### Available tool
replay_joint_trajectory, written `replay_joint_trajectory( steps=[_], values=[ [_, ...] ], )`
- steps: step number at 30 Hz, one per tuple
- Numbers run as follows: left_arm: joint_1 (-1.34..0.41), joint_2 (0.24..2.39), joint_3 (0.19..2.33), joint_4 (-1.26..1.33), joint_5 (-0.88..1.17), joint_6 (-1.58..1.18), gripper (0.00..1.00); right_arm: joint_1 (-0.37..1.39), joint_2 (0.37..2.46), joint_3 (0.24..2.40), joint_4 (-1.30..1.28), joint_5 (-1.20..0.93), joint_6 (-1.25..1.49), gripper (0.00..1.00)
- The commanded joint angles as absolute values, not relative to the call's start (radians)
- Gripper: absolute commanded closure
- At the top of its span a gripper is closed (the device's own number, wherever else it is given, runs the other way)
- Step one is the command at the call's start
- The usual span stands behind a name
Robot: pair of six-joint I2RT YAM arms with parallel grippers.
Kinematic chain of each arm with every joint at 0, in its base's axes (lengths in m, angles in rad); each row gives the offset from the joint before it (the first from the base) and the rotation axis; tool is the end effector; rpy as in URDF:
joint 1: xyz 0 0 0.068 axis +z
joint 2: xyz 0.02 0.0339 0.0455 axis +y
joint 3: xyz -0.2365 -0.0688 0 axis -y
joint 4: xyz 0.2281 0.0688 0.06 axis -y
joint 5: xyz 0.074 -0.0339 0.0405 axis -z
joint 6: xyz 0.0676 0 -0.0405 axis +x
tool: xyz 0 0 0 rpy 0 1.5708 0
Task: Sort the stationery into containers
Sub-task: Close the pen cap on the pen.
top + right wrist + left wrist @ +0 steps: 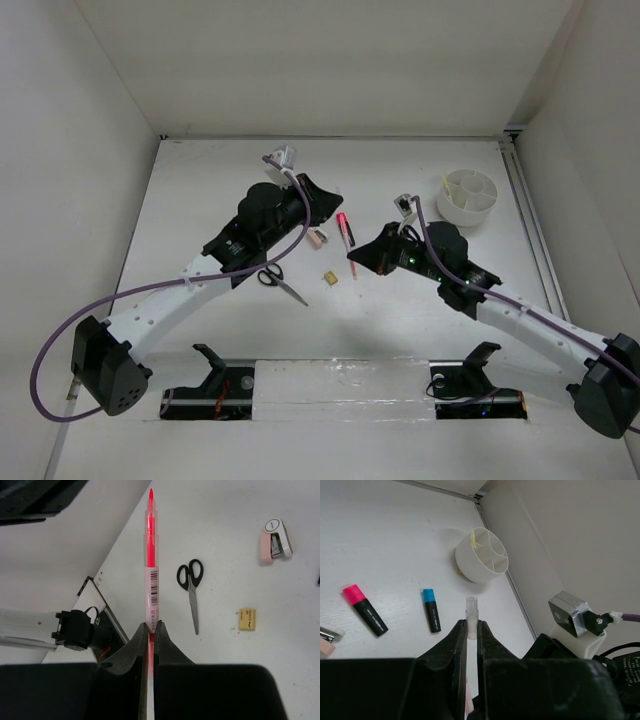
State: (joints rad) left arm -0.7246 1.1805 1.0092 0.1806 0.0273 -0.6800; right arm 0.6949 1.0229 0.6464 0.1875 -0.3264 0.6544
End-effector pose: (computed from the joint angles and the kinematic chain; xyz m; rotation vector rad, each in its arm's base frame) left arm 0.2283 -0.2046 0.3538 0.0605 1.6748 -1.1100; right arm 0.1909 0.1873 0.2614 -0.2990 1.9067 1.2336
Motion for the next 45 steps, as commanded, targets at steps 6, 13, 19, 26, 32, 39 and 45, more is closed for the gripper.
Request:
replay_joint_trajectory(
  steps=[6,13,19,26,32,39,45],
  values=[
    [-0.726,1.180,0.994,0.259,0.066,-0.704,1.00,0.658,0.982,0.713,0.213,-0.311,0.632,1.00],
    [-0.726,1.190,0.985,0.268,0.066,-0.704,1.00,0.658,0.982,0.723,0.213,-0.324,0.623,1.00],
    [-0.726,1.209,0.994,0.278,0.043,-0.713,1.00,0.658,0.982,0.723,0.213,-0.342,0.623,1.00],
    [-0.726,1.198,0.994,0.305,-0.008,-0.723,1.00,0.667,0.991,0.713,0.213,-0.342,0.623,1.00],
    [-0.726,1.180,0.994,0.305,-0.034,-0.732,1.00,0.676,1.002,0.713,0.213,-0.331,0.623,1.00],
    [-0.726,1.180,0.994,0.314,-0.003,-0.732,1.00,0.676,1.002,0.713,0.213,-0.331,0.623,1.00],
    [-0.726,1.189,0.985,0.324,0.018,-0.741,1.00,0.676,1.002,0.722,0.213,-0.322,0.623,1.00]
  ],
)
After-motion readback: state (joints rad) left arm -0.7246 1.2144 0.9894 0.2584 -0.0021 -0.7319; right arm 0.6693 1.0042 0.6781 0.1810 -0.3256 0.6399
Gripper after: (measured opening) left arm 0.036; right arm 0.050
